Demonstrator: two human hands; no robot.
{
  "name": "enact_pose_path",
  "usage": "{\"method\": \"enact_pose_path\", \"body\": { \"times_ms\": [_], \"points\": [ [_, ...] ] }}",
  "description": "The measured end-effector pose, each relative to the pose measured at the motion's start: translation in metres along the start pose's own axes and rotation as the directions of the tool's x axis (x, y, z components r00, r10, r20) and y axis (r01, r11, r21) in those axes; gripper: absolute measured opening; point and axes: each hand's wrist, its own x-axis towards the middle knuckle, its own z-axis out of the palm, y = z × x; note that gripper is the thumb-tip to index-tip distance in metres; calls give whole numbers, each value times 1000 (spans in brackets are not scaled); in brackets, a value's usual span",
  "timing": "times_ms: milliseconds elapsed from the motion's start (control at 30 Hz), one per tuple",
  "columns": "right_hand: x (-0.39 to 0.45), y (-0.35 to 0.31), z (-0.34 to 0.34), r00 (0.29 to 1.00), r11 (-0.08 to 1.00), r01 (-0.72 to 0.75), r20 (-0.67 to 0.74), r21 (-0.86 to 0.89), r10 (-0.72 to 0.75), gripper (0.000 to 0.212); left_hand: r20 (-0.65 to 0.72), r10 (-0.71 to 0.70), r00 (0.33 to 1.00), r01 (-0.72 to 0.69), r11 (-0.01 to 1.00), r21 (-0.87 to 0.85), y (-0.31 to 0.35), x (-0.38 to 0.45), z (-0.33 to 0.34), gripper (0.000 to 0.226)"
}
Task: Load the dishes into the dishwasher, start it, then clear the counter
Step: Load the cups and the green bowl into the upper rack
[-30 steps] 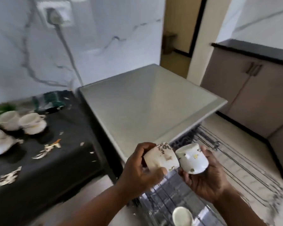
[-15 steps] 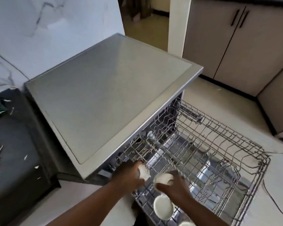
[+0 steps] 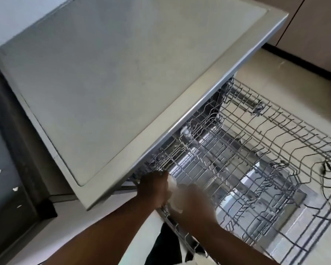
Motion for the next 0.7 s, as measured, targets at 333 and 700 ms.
{"method": "enact_pose_path", "body": {
  "times_ms": [333, 700],
  "points": [
    [19, 9, 27, 994, 992, 29, 105, -122, -16, 75, 43, 34, 999, -34, 999, 15, 0, 11, 3, 53],
    [27, 19, 27, 989, 1000, 16, 148, -15, -13, 77, 35, 26, 999, -28, 998, 53, -1, 9, 4, 55]
  ]
}}
